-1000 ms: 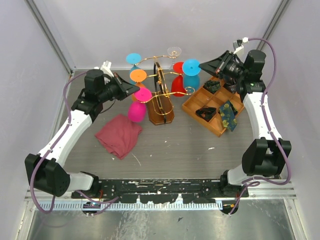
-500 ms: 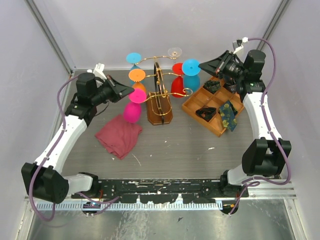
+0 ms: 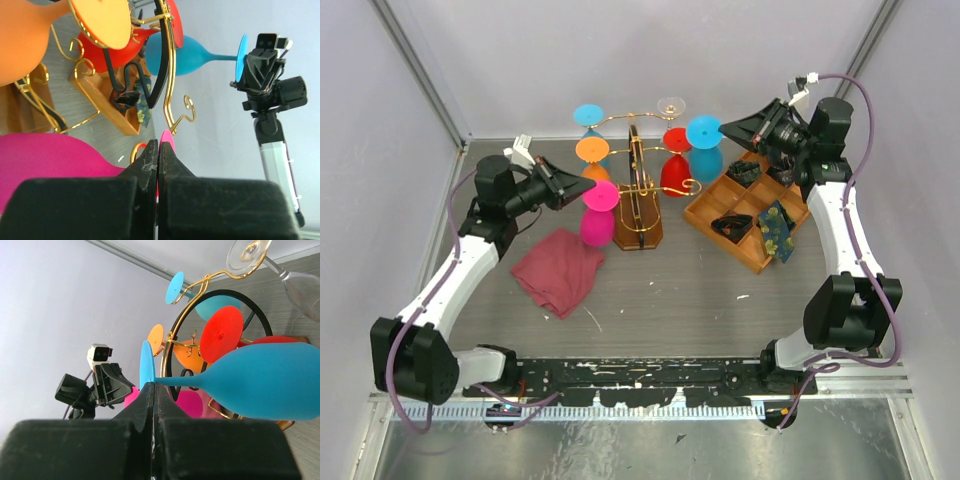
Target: Take the wine glass off the wine glass rack
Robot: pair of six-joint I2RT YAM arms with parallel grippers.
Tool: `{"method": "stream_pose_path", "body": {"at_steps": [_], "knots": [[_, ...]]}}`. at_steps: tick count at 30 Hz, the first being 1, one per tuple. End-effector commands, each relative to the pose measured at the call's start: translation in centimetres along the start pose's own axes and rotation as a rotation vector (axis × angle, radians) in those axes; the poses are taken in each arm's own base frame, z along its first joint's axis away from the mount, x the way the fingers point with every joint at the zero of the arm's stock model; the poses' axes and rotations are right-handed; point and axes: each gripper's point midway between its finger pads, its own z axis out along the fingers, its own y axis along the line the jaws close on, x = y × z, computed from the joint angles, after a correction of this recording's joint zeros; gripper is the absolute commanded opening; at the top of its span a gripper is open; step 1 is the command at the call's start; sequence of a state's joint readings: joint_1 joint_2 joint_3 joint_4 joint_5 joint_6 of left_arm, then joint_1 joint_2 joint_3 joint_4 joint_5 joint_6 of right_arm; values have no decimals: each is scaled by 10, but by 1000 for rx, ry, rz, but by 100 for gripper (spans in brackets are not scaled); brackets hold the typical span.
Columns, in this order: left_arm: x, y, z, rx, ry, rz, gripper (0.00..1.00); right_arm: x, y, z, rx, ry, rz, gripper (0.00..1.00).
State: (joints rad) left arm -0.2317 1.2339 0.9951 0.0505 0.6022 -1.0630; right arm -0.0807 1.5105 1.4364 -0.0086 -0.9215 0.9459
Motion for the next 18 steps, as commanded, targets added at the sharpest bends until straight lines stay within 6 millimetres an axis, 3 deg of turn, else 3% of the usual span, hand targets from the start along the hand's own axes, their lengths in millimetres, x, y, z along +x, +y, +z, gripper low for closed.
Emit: {"method": "stream_pose_path", "body": {"at_steps": [1, 8, 18], "knots": [[-9, -15, 15, 133, 6, -66, 0, -14, 25, -3, -46, -39, -77, 1], [-42, -33, 38, 189, -59, -40, 0, -25, 23, 0, -35, -62, -102, 1], [-89, -72, 26, 141, -154, 102, 0, -78, 10, 3, 41, -146, -186, 1]]}}
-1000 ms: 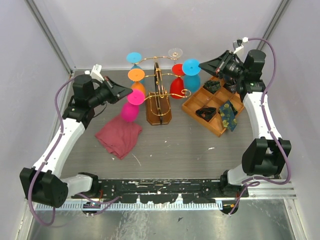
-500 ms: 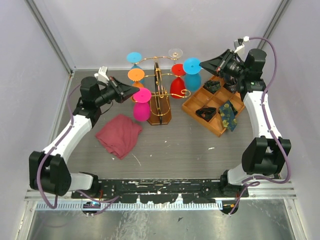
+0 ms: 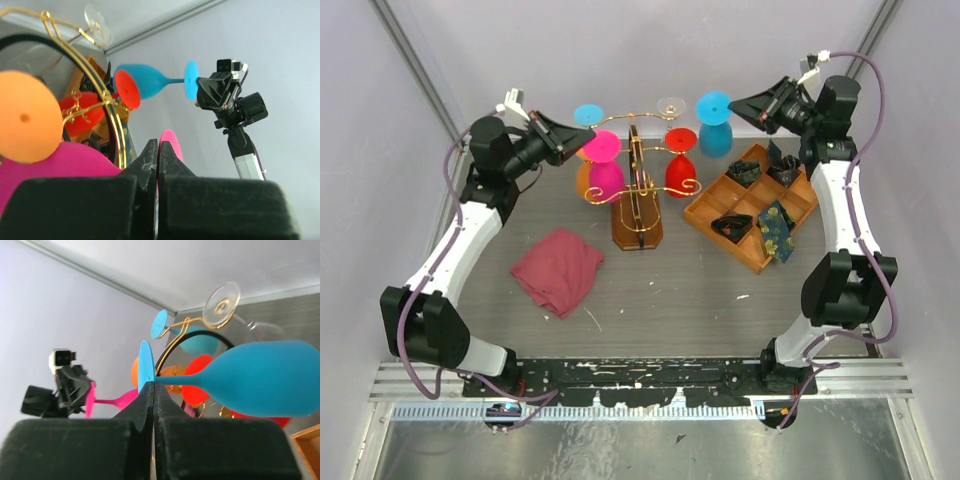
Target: Take the wine glass off the wine glass rack
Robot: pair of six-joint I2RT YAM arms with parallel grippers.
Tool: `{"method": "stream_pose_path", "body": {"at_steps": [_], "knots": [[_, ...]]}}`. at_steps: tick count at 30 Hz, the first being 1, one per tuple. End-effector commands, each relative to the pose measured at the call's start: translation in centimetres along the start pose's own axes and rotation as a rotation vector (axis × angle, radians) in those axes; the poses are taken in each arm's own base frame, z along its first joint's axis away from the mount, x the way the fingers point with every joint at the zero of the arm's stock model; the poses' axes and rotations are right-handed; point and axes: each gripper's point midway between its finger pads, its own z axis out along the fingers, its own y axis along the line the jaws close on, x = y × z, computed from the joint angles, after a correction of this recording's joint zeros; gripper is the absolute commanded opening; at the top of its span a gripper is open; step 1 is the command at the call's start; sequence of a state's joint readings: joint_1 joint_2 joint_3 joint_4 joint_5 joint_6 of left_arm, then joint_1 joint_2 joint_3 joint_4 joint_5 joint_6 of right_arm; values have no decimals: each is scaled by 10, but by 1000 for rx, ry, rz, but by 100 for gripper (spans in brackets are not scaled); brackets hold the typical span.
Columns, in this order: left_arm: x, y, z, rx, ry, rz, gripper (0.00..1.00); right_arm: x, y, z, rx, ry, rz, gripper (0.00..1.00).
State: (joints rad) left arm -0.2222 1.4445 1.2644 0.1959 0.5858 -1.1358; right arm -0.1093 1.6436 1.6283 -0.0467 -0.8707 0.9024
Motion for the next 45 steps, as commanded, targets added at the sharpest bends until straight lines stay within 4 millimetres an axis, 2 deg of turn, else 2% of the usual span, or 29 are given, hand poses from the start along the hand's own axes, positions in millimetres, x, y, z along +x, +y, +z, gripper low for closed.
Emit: {"method": "stream_pose_path", "body": {"at_steps": [1, 4, 8, 13, 16, 18, 20, 27, 32, 39, 41, 45], "knots": [[-30, -20, -9, 6, -64, 70, 0, -34, 17, -11, 19, -82, -147, 1], [-39, -28, -15, 6, -81, 81, 0, -41, 12, -22, 84, -99, -192, 1], [-37, -36, -23, 9, -75, 71, 0, -42, 11, -42, 177, -125, -251, 1], [-29, -53, -39, 50, -78, 36, 0, -32, 7, -64, 293, -131, -300, 1], [-28, -72, -52, 73, -91, 46, 0, -26, 6, -80, 371, -140, -324, 1], [-28, -94, -67, 97, -109, 70, 0, -22, 7, -91, 411, -149, -342, 1], [-28, -105, -75, 101, -116, 75, 0, -16, 9, -99, 429, -151, -351, 0], [-30, -122, -96, 120, -150, 66, 0, 7, 17, -113, 422, -131, -348, 1], [-37, -108, -109, 7, -194, 144, 0, 22, 27, -117, 448, -102, -388, 0], [-51, -50, -135, -304, -276, 275, 0, 59, 29, -131, 603, -38, -475, 1], [-55, -29, -145, -430, -277, 319, 0, 74, 30, -136, 651, -14, -503, 1], [-66, 3, -168, -665, -289, 383, 0, 103, 20, -147, 777, 18, -551, 1]]}}
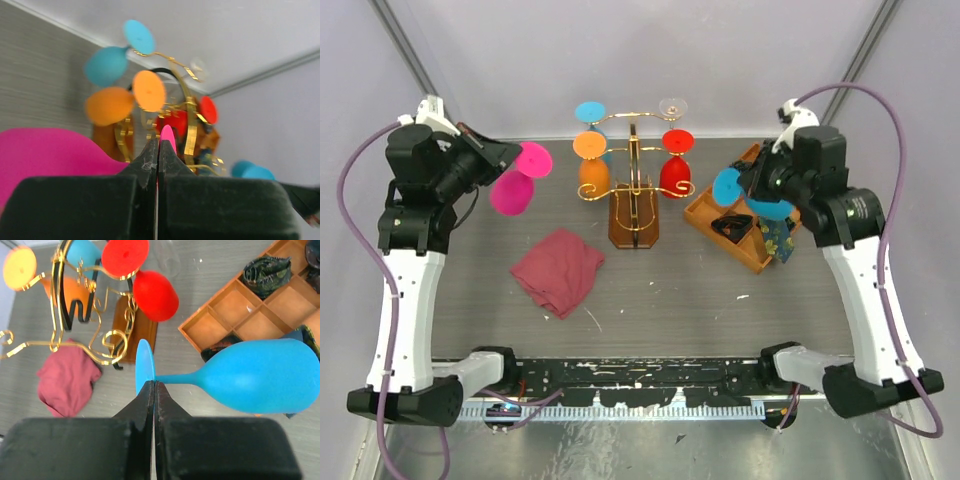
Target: Take the wine glass off the wine glass rack
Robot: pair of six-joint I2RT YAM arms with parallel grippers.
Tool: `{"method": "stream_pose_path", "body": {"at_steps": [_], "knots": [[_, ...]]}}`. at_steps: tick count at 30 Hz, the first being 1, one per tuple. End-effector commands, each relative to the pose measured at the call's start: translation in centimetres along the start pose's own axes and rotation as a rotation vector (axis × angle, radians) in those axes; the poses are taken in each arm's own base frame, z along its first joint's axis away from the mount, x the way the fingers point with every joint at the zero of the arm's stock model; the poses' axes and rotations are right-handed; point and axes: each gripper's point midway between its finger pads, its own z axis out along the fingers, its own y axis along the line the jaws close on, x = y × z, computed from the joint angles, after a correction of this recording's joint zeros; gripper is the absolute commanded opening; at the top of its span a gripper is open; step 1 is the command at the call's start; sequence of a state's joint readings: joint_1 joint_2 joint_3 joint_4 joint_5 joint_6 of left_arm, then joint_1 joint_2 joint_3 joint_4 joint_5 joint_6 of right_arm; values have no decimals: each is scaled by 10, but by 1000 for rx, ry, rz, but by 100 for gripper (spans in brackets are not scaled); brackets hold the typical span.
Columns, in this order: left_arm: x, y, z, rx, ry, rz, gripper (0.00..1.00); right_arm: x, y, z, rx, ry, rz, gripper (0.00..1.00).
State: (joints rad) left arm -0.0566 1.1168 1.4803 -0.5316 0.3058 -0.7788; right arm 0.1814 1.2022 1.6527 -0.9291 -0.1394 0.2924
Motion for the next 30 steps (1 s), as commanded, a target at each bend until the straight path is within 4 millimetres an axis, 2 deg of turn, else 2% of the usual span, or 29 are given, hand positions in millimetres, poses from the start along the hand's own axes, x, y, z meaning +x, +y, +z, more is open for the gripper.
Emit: {"method": "stream_pose_path", "body": {"at_steps": [1, 5, 6, 9, 14, 17, 20, 25, 30], "knots": [[-10, 57, -16, -314, -15, 178, 0, 22, -23, -23, 228, -27, -84, 1], [-10, 106, -26, -589, 50, 224, 0, 52, -38, -26, 351, -12, -113, 1], [-8, 119, -24, -653, 85, 227, 0, 61, -42, -24, 384, -3, -128, 1], [-1, 141, -20, -764, 183, 244, 0, 88, -42, -19, 454, 14, -197, 1], [-5, 154, -27, -838, 194, 285, 0, 119, -11, -19, 550, -49, -395, 1], [-4, 157, -30, -845, 208, 291, 0, 143, 5, -17, 628, -78, -576, 1], [-3, 164, -32, -858, 230, 296, 0, 176, 18, 1, 650, -48, -740, 1], [-6, 170, -37, -858, 244, 284, 0, 220, 18, 17, 670, 11, -818, 1], [-4, 170, -34, -835, 247, 272, 0, 242, 2, 19, 703, 56, -837, 1]]}}
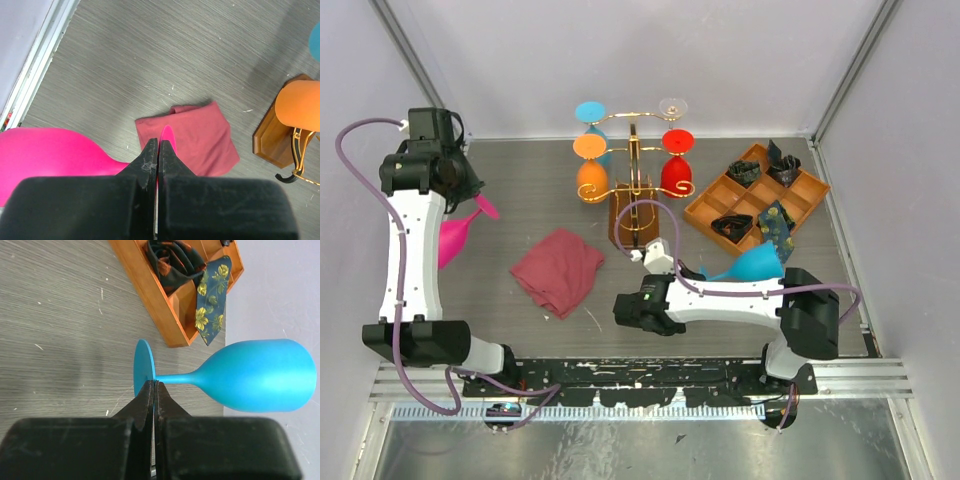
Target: Take the wine glass off the wine glass rack
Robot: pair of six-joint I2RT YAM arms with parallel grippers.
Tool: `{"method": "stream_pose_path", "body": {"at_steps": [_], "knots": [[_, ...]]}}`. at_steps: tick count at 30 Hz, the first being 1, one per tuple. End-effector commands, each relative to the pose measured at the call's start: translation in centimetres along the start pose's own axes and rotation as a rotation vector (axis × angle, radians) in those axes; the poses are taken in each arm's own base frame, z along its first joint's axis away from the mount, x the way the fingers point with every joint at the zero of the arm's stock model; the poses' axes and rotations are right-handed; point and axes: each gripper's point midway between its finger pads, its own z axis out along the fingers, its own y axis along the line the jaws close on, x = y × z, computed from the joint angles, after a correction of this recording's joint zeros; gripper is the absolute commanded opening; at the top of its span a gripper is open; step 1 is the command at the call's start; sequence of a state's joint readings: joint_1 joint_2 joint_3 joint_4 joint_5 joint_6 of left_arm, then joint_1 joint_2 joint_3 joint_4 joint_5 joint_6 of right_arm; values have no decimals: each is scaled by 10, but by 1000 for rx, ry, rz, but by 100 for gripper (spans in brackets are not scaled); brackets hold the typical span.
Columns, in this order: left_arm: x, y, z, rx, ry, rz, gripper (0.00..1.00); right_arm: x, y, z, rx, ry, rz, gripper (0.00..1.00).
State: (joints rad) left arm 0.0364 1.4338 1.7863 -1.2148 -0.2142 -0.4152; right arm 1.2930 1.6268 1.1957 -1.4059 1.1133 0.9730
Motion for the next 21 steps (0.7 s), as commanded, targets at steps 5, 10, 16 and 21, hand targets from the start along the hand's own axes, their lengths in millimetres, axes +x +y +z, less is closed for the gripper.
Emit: {"method": "stream_pose_path", "body": {"at_steps": [5, 10, 16, 21], "knots": [[3, -6, -3, 61, -4, 0, 0, 24, 1, 11, 72, 30, 11, 0], [3, -5, -7, 69, -16, 7, 0, 35, -3, 32, 86, 151, 63, 1], [8, -11, -9, 109, -5, -11, 0, 60, -2, 59, 52, 342, 116, 0], [13, -12, -13, 133, -10, -23, 0, 77, 1, 74, 108, 430, 96, 0]]}}
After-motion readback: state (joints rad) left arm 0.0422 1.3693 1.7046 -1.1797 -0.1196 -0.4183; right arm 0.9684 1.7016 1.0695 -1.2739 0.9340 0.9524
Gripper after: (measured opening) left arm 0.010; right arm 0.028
